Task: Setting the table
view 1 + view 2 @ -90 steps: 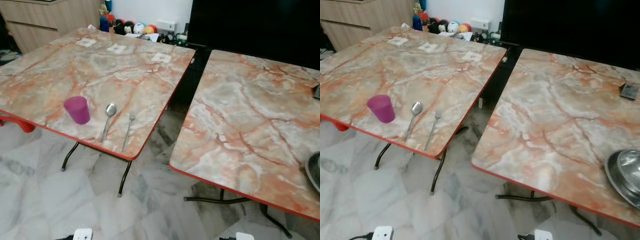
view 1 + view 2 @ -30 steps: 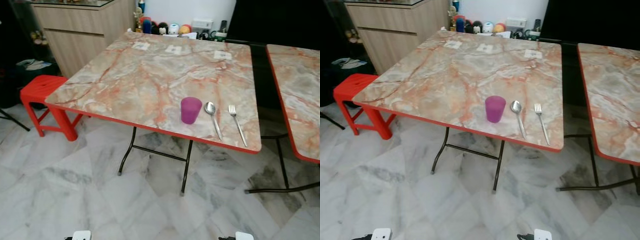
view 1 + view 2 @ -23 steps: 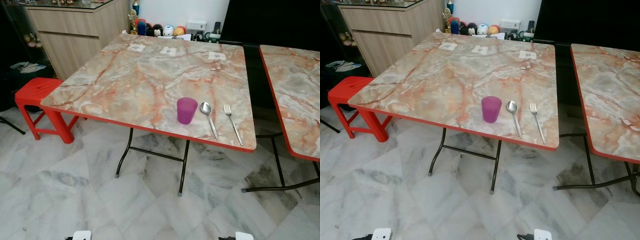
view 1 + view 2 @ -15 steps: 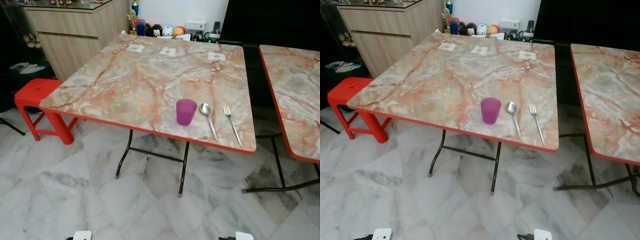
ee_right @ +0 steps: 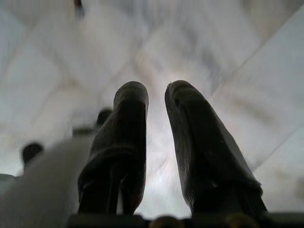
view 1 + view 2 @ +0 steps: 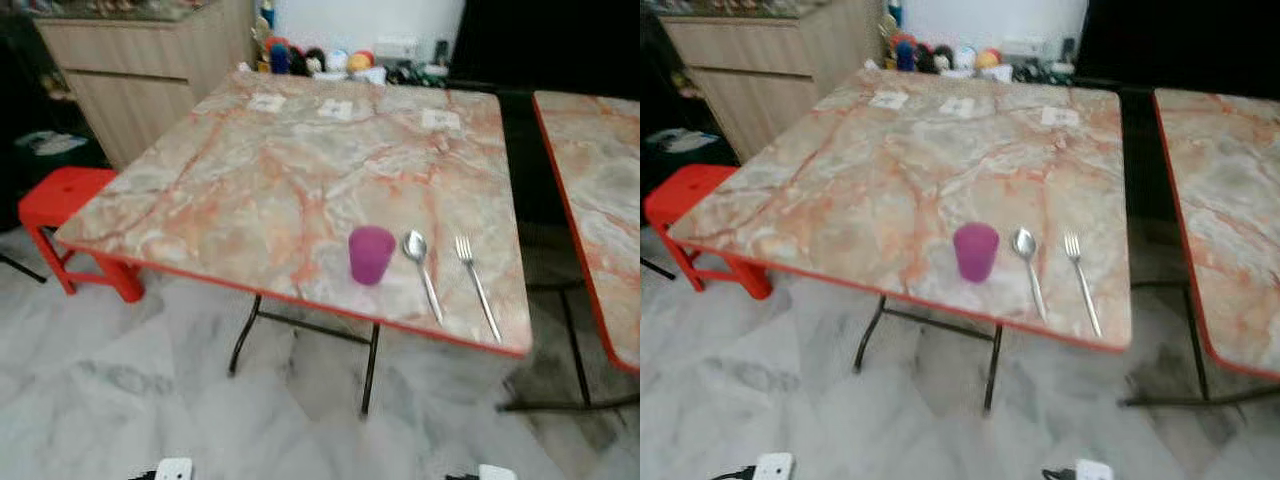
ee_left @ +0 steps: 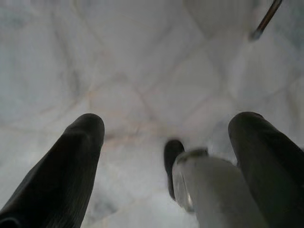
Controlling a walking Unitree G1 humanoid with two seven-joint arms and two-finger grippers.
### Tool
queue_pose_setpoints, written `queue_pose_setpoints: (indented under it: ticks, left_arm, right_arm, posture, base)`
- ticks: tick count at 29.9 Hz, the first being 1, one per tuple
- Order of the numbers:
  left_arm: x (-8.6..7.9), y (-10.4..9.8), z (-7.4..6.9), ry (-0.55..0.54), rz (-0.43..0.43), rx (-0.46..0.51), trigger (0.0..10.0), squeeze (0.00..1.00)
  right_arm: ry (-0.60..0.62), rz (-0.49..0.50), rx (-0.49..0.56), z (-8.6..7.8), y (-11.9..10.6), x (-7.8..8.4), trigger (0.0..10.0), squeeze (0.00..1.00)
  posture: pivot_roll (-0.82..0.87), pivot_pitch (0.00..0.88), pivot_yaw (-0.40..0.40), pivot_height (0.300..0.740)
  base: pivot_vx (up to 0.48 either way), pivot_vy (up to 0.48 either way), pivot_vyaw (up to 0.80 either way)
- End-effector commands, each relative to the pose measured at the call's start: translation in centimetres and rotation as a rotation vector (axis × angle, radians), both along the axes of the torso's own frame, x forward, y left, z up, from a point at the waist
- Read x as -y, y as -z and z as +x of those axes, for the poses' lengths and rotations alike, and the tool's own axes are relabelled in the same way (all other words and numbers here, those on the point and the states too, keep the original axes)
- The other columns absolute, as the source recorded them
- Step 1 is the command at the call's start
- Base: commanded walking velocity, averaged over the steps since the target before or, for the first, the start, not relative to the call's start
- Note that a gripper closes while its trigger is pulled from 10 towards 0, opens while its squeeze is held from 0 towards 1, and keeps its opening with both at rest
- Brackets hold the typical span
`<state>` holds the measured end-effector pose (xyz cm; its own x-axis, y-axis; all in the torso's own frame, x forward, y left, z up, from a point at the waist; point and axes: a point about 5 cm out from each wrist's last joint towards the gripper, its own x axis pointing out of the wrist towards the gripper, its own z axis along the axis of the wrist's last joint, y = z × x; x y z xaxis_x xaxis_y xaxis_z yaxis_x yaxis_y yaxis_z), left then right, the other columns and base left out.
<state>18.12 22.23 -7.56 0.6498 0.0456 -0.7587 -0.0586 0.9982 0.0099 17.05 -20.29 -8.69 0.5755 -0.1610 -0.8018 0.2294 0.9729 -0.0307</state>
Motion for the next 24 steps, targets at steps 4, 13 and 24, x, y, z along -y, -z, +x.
queue_pose_setpoints:
  ticks: [4, 13, 24]
  left_arm:
    - [-0.8, 0.3, -1.0, -0.015, 0.013, -0.035, 10.0, 0.0]
    - [-0.7, 0.4, -1.0, -0.016, 0.011, -0.034, 10.0, 0.0]
    - [-0.5, 0.4, -1.1, -0.022, 0.008, -0.033, 10.0, 0.0]
  right_arm:
    - [0.003, 0.023, -0.024, -0.8, 0.5, -0.8, 10.0, 0.0]
    - [-0.009, 0.018, 0.012, -0.1, 0.1, -0.6, 10.0, 0.0]
    - [0.116, -0.066, 0.297, 2.9, -2.5, 1.1, 10.0, 0.0]
  posture:
    - [0.01, 0.1, 0.002, 0.74]
    - [0.01, 0.097, -0.005, 0.74]
    - [0.0, 0.092, -0.027, 0.74]
  base:
    - [0.0, 0.0, 0.0]
    - [0.0, 0.0, 0.0]
    - [0.0, 0.0, 0.0]
